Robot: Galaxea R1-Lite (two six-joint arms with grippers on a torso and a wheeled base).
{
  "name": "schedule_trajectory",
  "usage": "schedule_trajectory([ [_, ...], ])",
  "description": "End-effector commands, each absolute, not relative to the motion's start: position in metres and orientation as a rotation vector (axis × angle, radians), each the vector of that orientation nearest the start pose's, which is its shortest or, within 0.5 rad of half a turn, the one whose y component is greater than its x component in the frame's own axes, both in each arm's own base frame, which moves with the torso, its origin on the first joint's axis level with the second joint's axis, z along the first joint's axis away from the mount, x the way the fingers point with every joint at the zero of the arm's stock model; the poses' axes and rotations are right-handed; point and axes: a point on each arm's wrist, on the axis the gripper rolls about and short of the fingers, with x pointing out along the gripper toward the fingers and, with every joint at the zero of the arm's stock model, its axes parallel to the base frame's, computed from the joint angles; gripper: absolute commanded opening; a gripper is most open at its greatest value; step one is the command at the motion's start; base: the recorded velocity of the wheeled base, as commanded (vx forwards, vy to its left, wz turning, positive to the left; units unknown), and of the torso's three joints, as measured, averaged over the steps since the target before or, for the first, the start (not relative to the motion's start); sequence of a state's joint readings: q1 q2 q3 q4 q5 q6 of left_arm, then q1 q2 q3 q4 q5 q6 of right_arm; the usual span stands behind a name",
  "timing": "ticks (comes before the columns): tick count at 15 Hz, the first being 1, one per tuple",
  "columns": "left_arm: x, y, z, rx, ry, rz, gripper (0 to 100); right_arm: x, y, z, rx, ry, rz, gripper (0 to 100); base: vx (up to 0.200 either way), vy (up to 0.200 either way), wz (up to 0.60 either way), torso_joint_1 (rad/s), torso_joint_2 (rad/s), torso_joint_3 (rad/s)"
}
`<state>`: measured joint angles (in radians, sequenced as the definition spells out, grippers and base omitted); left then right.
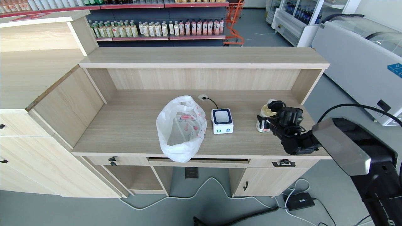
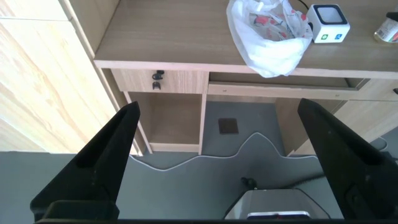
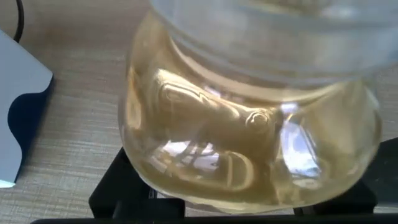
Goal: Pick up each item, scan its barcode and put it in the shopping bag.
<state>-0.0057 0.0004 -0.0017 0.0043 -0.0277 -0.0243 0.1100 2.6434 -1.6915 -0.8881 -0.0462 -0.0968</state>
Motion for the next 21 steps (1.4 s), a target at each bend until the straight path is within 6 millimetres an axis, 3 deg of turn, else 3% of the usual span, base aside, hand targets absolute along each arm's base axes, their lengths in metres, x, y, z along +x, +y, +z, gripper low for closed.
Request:
schedule_trajectory([
  [1,-0.023,0.000,0.075,-0.025,0.003,-0.034,100,0.524,0.055,0.053,-0.100,0.037,0.063,0,0.000,0.000,0.00,0.000,0.00,0.000],
  [3,-0.023,0.000,0.075,-0.025,0.003,-0.034,100,0.502,0.050,0.101,-0.033,0.021,0.109,0,0.000,0.000,0.00,0.000,0.00,0.000],
  [7,-0.023,0.000,0.075,-0.025,0.003,-0.034,100,0.391,0.036,0.197,0.186,0.180,0.425,0,0.000,0.000,0.00,0.000,0.00,0.000],
  [9,-0.023,-0.001,0.075,-0.025,0.004,-0.035,100,0.353,0.032,0.225,0.208,0.175,0.596,0,0.000,0.000,0.00,0.000,0.00,0.000],
  [10,-0.023,-0.001,0.075,-0.025,0.004,-0.035,100,0.317,0.028,0.241,0.226,0.173,0.816,0,0.000,0.000,0.00,0.000,0.00,0.000],
  [13,-0.023,-0.001,0.075,-0.025,0.004,-0.035,100,0.251,0.031,0.260,0.223,0.163,1.154,0,0.000,0.000,0.00,0.000,0.00,0.000],
  [14,-0.023,-0.001,0.075,-0.025,0.004,-0.035,100,0.243,0.033,0.262,0.224,0.163,1.196,0,0.000,0.000,0.00,0.000,0.00,0.000],
  [15,-0.023,-0.001,0.075,-0.025,0.004,-0.035,100,0.215,0.040,0.271,0.235,0.172,1.318,0,0.000,0.000,0.00,0.000,0.00,0.000],
  [19,-0.023,0.000,0.075,-0.025,0.003,-0.034,100,0.168,0.055,0.293,0.272,0.184,1.470,0,0.000,0.000,0.00,0.000,0.00,0.000],
  [21,-0.023,-0.001,0.075,-0.025,0.004,-0.035,100,0.151,0.060,0.293,0.266,0.181,1.524,0,0.000,0.000,0.00,0.000,0.00,0.000],
])
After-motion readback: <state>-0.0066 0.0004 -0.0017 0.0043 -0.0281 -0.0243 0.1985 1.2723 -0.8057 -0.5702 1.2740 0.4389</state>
